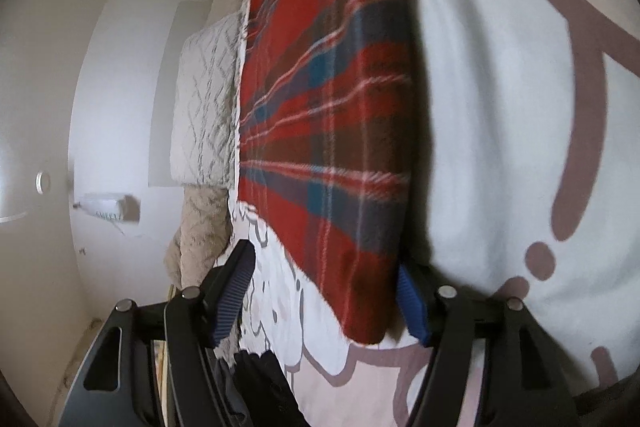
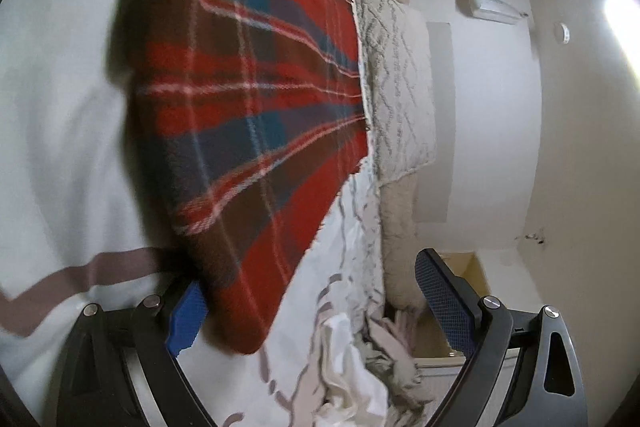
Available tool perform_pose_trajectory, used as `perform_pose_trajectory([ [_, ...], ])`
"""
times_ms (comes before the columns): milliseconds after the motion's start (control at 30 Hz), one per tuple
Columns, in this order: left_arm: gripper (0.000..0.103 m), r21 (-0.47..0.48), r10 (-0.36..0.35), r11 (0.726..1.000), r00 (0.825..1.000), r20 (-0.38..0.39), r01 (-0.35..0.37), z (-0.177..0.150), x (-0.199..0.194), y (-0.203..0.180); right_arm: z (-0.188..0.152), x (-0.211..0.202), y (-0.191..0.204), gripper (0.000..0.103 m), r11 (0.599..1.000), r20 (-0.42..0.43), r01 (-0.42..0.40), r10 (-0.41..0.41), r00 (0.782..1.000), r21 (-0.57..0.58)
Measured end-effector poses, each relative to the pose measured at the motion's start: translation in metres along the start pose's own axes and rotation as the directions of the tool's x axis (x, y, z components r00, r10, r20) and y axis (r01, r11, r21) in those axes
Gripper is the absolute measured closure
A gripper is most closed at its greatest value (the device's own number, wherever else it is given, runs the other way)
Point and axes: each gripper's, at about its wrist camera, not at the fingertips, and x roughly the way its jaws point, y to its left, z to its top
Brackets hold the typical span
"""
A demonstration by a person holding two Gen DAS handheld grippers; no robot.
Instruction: Fold clothes
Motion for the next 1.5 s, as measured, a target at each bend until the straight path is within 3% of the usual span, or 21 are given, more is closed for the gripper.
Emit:
perform_pose_trajectory([
  [33,0.050,0.009,-0.004,1.000,1.000,0.007,0.004,0.000,-0.001,-0.003,0.001,0.002,0.002,0.009,1.000,-0.005,-0.001,0.001,1.000,-0.002],
  [133,0.061,0.011,-0.014,1.000,1.000,0.008,0.014,-0.001,-0.004,-0.009,0.000,-0.004,0.012,0.039,0.999,0.023,-0.022,0.023,0.999,-0.049],
  [200,0.061,0.007,-0.013,1.000,1.000,0.003,0.013,0.001,-0.007,-0.011,-0.001,-0.012,0.021,0.050,0.997,0.043,-0.011,0.014,0.999,-0.079],
  [367,0.061,0.007,-0.028,1.000,0.999,-0.027,0.028,-0.004,-0.009,-0.014,-0.005,-0.014,0.020,0.051,0.998,0.034,-0.034,0.035,0.999,-0.053],
  [533,0.062,0.002,0.005,1.000,0.998,-0.064,-0.004,-0.005,0.001,-0.018,-0.006,-0.011,0.024,0.051,0.998,0.032,-0.033,0.035,0.999,-0.060],
  [700,0.071,0.007,0.025,1.000,0.998,-0.059,-0.025,-0.005,0.002,-0.023,-0.008,-0.003,0.021,0.051,0.999,0.032,-0.040,0.041,0.999,-0.037],
  [767,0.072,0.002,0.025,1.000,0.998,-0.060,-0.025,-0.007,0.003,-0.024,-0.009,-0.001,0.020,0.056,0.998,0.034,-0.056,0.057,0.998,-0.034],
  [833,0.077,-0.005,0.027,1.000,0.998,-0.061,-0.027,-0.007,0.006,-0.024,-0.011,0.000,0.025,0.077,0.994,0.036,-0.087,0.090,0.995,-0.066],
  [900,0.082,-0.007,0.024,1.000,0.998,-0.064,-0.024,-0.006,0.010,-0.024,-0.012,0.001,0.031,0.088,0.990,0.043,-0.105,0.109,0.993,-0.089],
  [1100,0.089,-0.021,0.022,1.000,0.998,-0.054,-0.023,-0.007,0.019,-0.023,-0.013,0.004,0.028,0.090,0.991,0.051,-0.122,0.125,0.991,-0.052],
  [1267,0.093,-0.017,0.068,0.997,0.995,-0.074,-0.070,-0.004,0.023,-0.028,-0.014,0.006,0.030,0.092,0.994,0.050,-0.107,0.107,0.993,-0.010],
  [1500,0.097,-0.016,0.111,0.994,0.993,-0.041,-0.112,-0.008,0.014,-0.024,-0.014,0.005,0.026,0.097,0.995,0.046,-0.103,0.102,0.994,0.014],
])
